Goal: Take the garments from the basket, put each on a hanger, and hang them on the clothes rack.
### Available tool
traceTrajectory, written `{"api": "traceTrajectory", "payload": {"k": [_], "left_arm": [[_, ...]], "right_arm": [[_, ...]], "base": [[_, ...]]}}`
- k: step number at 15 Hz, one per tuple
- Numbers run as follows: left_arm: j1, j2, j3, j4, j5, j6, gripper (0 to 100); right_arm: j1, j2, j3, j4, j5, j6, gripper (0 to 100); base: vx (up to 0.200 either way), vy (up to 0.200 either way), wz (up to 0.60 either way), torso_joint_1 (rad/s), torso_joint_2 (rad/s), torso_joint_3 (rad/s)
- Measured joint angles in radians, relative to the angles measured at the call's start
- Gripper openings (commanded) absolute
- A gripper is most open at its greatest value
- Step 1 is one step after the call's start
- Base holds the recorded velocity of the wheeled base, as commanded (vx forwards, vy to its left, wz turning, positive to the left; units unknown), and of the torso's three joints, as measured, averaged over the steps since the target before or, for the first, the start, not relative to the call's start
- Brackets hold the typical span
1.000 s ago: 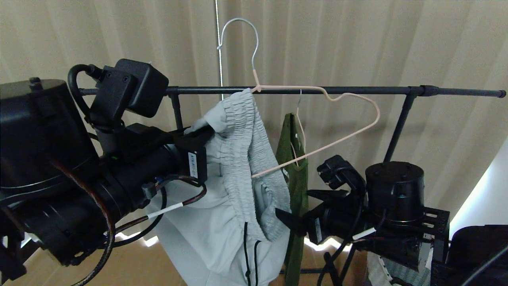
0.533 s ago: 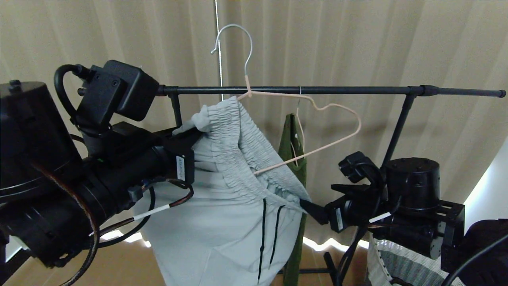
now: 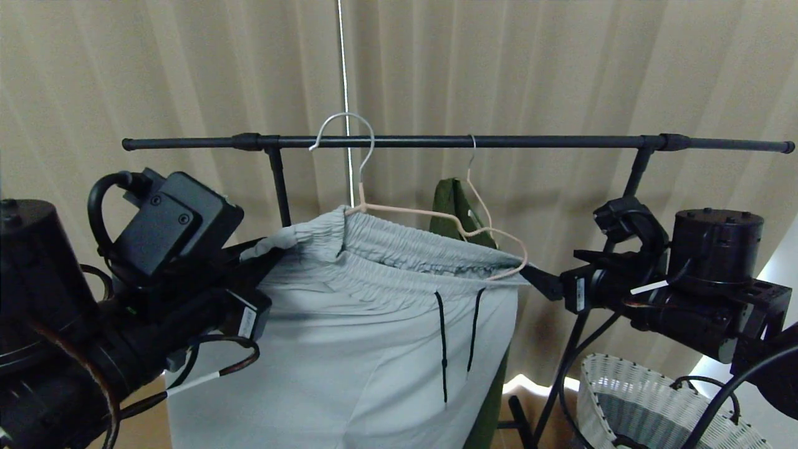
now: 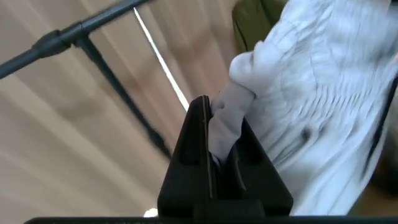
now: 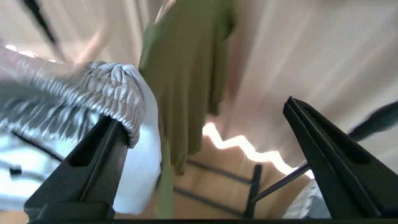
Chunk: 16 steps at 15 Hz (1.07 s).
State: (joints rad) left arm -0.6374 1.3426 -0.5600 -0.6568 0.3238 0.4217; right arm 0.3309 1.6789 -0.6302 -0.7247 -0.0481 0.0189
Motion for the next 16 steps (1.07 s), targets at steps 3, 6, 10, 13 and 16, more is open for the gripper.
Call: {"api": "traceTrajectory", "payload": {"k": [3,6,10,13,16], "left_arm": [[0.022,-0.020,0.055,-0.001,-0.001,0.089,0],[0.037,-0.021,0.079,0.002,-0.001,0.135,0],[0.088,-0.011,0.082,0.001,0.004,0.155,0],[0.090,0.011,0.069,-0.011,0.022,0.068,0],[0.088,0.056,0.053,-0.095,0.097,0.010,0]], "right_arm": [[-0.009,-0.005,-0.032,0.010,0.000,-0.002,100],[-0.010,-0.017,-0.043,0.011,0.001,-0.002,100],[0.008,-0.043,-0.034,0.016,0.006,-0.021,100],[0.129,-0.087,0.011,0.019,0.005,-0.055,100],[0.243,-0.117,0.050,0.020,0.005,-0.139,100]], "base": [[0.000,0.000,0.00,0.000,0.00,0.000],[0.000,0.000,0.00,0.000,0.00,0.000],[0.000,0.000,0.00,0.000,0.00,0.000],[0.000,0.000,0.00,0.000,0.00,0.000],[0.000,0.000,0.00,0.000,0.00,0.000]]}}
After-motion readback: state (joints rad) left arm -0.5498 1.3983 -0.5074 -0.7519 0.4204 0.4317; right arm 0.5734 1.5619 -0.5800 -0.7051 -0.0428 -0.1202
